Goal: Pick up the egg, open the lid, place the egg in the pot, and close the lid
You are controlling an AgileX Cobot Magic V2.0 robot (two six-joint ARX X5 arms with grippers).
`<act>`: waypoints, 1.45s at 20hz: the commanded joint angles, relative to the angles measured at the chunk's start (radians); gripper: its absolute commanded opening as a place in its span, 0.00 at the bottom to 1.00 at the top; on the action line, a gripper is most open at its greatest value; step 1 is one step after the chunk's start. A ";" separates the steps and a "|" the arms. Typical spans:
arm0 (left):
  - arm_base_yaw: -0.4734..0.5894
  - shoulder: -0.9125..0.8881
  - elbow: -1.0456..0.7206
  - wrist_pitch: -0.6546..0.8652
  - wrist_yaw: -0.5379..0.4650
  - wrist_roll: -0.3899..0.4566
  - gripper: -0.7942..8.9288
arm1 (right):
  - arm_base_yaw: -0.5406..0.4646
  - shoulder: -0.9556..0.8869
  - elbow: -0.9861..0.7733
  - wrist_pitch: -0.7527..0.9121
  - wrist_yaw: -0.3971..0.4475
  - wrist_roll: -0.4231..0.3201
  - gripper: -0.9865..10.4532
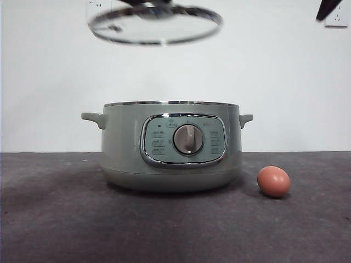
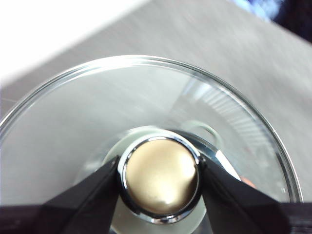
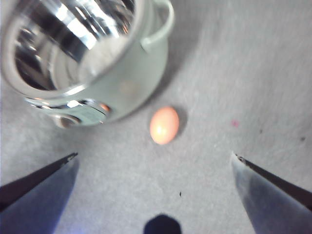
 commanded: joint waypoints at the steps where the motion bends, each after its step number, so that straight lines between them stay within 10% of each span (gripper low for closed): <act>1: 0.055 -0.095 0.021 0.023 0.002 -0.017 0.07 | 0.026 0.065 0.003 0.022 0.001 0.000 0.61; 19: 0.223 -0.491 0.014 -0.334 -0.117 0.032 0.07 | 0.268 0.589 0.000 0.254 0.207 0.035 0.57; 29: 0.222 -0.816 -0.420 -0.244 -0.117 0.001 0.07 | 0.294 0.634 -0.001 0.312 0.238 0.082 0.55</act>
